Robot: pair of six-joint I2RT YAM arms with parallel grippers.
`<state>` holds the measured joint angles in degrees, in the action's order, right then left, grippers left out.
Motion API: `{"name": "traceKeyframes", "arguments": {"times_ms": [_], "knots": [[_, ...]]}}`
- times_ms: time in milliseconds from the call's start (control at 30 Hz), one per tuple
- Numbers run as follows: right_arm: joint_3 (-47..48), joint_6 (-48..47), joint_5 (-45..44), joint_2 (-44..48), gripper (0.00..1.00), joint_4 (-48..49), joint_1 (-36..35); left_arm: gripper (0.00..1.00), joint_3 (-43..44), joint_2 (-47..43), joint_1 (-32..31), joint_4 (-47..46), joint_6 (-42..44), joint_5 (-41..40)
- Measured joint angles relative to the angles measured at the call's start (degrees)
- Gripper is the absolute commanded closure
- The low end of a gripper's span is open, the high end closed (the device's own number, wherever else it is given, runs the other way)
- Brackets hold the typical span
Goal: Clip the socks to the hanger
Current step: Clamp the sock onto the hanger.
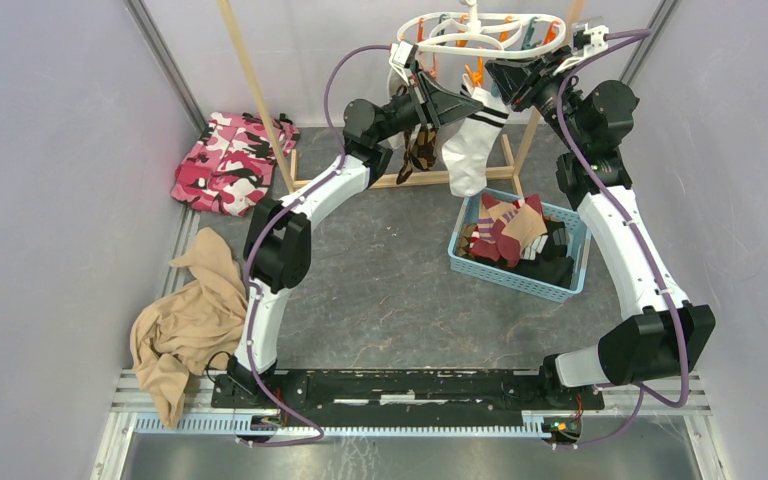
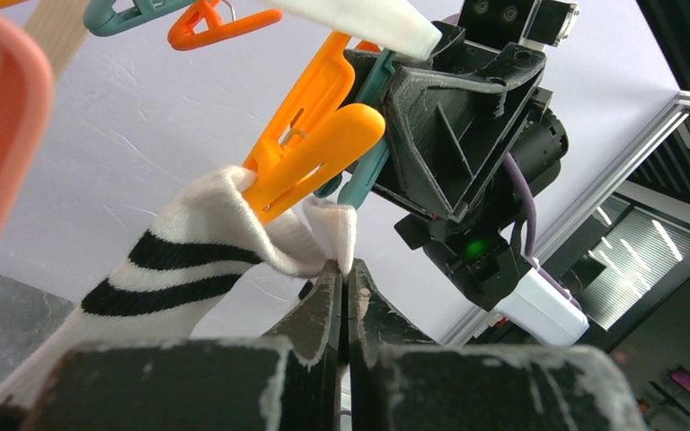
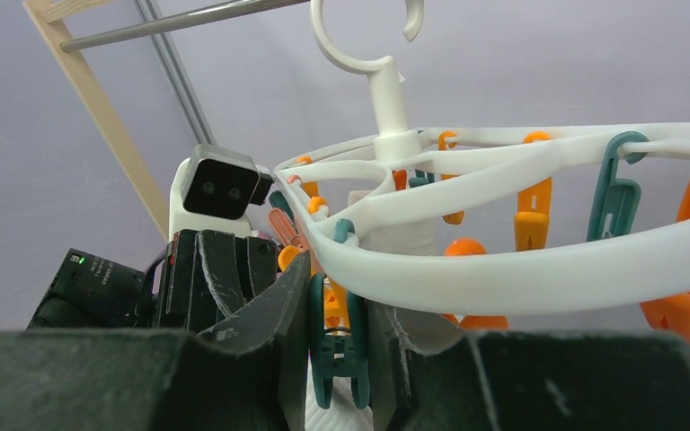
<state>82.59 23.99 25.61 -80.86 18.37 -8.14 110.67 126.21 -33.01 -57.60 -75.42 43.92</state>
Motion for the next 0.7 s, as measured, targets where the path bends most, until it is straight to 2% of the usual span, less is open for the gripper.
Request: {"name": "traceKeyframes", "arguments": {"times_ms": [700], "knots": [[0.0, 0.9, 1.4, -0.7, 1.0, 1.1, 0.0, 0.98, 2.0, 1.4, 0.0, -1.5, -1.9, 0.0]]}}
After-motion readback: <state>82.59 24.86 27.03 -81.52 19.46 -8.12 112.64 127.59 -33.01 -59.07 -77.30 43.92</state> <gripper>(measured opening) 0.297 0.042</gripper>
